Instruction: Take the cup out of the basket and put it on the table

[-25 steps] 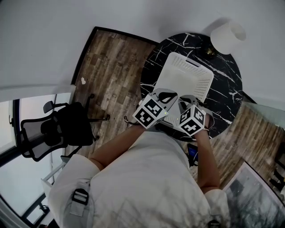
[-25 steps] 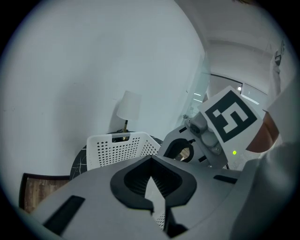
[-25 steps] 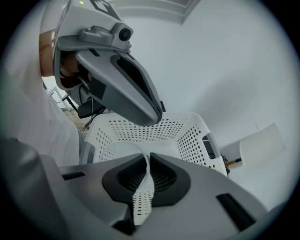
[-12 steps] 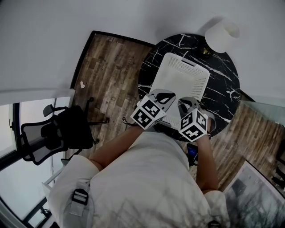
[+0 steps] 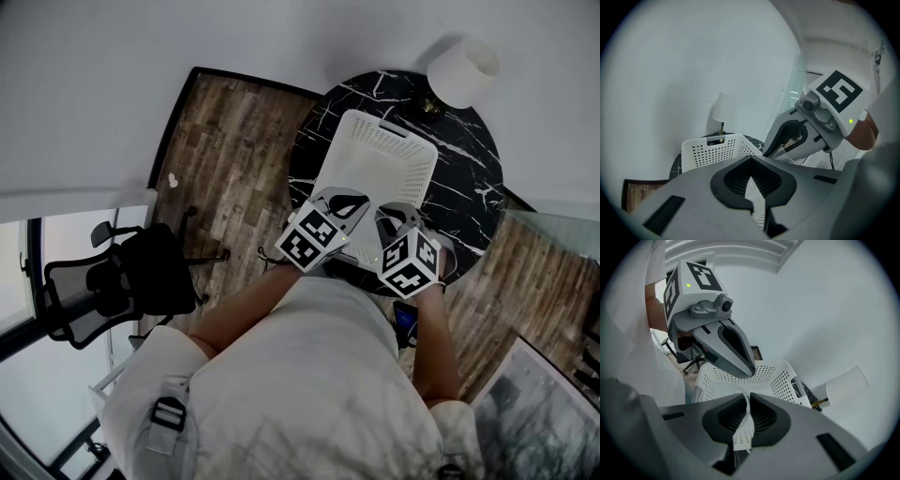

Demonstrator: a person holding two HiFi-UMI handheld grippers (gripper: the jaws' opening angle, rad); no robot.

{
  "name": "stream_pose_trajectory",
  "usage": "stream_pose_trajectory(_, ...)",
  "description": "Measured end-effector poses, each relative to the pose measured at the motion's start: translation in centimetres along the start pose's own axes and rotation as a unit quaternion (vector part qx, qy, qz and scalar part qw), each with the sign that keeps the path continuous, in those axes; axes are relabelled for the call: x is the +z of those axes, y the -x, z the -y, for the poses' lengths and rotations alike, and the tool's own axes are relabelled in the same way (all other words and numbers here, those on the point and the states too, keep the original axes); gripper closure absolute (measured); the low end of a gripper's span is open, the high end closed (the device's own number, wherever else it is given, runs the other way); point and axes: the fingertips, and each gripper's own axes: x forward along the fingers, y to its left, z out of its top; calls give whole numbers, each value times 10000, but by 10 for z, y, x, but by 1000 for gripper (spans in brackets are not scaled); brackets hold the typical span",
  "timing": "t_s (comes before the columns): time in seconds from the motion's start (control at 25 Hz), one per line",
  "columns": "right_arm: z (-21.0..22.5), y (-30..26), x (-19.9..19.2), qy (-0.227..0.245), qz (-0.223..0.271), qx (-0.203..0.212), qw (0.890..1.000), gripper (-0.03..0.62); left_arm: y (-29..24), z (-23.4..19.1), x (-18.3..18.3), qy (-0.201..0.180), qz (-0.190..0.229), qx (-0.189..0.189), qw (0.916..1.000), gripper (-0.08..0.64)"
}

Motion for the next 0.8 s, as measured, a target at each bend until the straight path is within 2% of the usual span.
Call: stream_pose_trajectory(0.8, 12, 30, -21, -243, -36, -265, 9993, 566, -18, 23, 14, -326, -15, -223, 9992, 555)
